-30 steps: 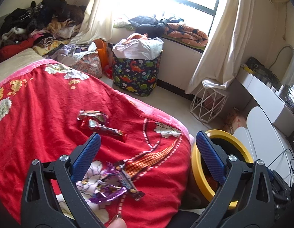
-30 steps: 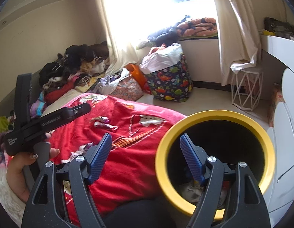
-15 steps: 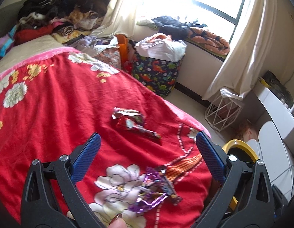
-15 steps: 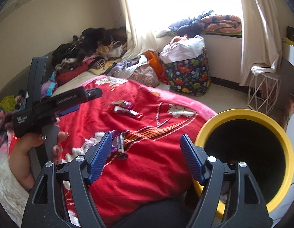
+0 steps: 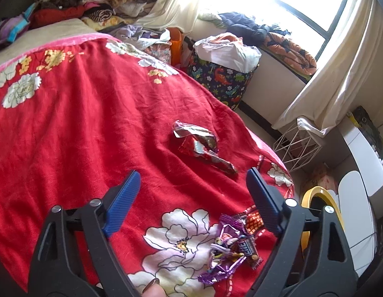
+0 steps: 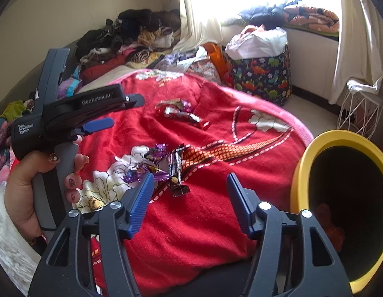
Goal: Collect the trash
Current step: 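Grasp the red-white wrapper with the left tool while the right tool grasps the dark chocolate bar, then carry the red wrapper with the left tool while the right tool carries the chocolate bar over the bin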
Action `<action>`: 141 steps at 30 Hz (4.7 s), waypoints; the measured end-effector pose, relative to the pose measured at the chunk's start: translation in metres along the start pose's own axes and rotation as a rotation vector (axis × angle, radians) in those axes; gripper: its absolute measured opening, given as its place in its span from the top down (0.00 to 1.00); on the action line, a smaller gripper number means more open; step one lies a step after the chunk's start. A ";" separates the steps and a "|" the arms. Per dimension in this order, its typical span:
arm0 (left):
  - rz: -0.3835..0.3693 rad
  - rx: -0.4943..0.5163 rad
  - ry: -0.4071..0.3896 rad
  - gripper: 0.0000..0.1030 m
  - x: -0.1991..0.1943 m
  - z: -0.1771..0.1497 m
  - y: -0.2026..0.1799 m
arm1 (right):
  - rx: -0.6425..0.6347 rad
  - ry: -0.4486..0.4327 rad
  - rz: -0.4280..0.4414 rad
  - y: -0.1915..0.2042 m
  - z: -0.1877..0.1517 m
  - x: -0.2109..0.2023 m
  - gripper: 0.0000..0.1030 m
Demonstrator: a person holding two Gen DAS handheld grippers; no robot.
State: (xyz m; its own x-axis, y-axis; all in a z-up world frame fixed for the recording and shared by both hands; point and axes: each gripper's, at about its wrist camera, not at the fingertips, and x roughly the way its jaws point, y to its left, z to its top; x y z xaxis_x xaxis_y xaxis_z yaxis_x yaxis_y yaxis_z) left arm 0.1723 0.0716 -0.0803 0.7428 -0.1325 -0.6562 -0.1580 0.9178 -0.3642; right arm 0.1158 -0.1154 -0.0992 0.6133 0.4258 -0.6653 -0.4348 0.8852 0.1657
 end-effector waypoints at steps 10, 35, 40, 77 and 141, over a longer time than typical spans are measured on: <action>-0.005 0.015 0.061 0.44 0.033 0.013 0.006 | -0.041 0.113 0.034 0.011 -0.003 0.040 0.57; -0.104 -0.067 0.204 0.88 0.096 0.028 0.021 | -0.003 0.149 0.054 0.006 -0.008 0.044 0.80; -0.127 -0.042 0.212 0.98 0.089 0.019 0.011 | -0.001 0.132 0.046 0.004 -0.010 0.034 0.81; -0.306 0.072 0.083 1.00 -0.005 0.003 -0.077 | 0.160 -0.071 -0.052 -0.067 -0.006 -0.052 0.81; -0.322 0.536 0.185 1.00 0.010 -0.091 -0.231 | 0.521 -0.202 -0.279 -0.216 -0.046 -0.126 0.81</action>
State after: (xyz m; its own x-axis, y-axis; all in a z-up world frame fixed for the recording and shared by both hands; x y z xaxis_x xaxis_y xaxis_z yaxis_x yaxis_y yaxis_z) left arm 0.1568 -0.1757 -0.0634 0.5672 -0.4502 -0.6897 0.4359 0.8746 -0.2123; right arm 0.1023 -0.3692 -0.0847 0.7924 0.1470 -0.5921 0.1076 0.9216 0.3729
